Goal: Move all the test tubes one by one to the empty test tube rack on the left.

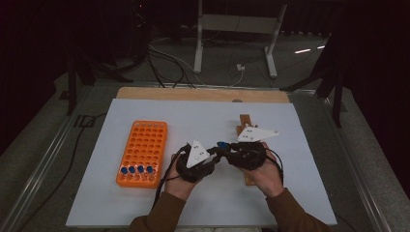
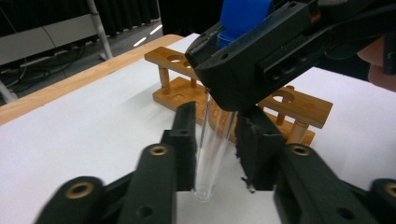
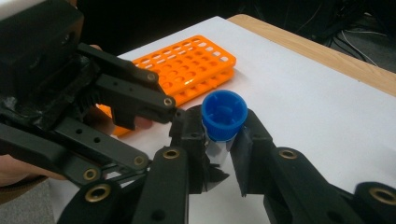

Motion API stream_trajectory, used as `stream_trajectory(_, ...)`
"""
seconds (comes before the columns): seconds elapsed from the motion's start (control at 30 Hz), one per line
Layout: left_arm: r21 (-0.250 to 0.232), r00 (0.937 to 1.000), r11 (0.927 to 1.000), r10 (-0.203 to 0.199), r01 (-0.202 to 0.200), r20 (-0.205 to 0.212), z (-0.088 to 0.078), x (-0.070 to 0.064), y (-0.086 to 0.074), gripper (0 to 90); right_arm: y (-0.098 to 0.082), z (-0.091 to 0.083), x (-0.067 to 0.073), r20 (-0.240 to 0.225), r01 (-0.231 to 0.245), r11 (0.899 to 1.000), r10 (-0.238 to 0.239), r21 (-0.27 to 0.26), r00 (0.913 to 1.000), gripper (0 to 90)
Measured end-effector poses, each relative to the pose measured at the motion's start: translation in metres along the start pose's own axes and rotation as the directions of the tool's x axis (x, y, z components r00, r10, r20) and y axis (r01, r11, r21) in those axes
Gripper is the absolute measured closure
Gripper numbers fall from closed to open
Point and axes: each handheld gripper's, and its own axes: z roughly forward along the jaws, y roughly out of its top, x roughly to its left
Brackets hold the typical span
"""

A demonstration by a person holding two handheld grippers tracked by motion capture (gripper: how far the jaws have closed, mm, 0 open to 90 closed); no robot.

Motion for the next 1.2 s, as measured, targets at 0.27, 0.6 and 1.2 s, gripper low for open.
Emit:
stream_trajectory(0.27, 0.011, 1.0000, 0.9999, 0.001, -0.001, 0.001, 0.001, 0.000, -0.002, 78.1, 0.000, -0.001, -0.002, -0.013, -0.008, 1.000, 0.008, -0.006, 0.9999, 69.1)
stream_trajectory(0.6, 0.015, 0.9980, 0.9984, -0.054, 0.054, -0.035, -0.001, 0.008, -0.004, 78.2, -0.003, -0.012, -0.012, 0.002, -0.027, 0.998, 0.027, -0.051, 0.9996, 32.7)
stream_trajectory(1.2, -0.026, 0.9906, 0.9951, -0.098, 0.095, -0.096, -0.027, 0.025, -0.003, 78.2, -0.019, -0.020, -0.026, 0.146, 0.011, 0.999, -0.003, -0.051, 0.9893, 3.5)
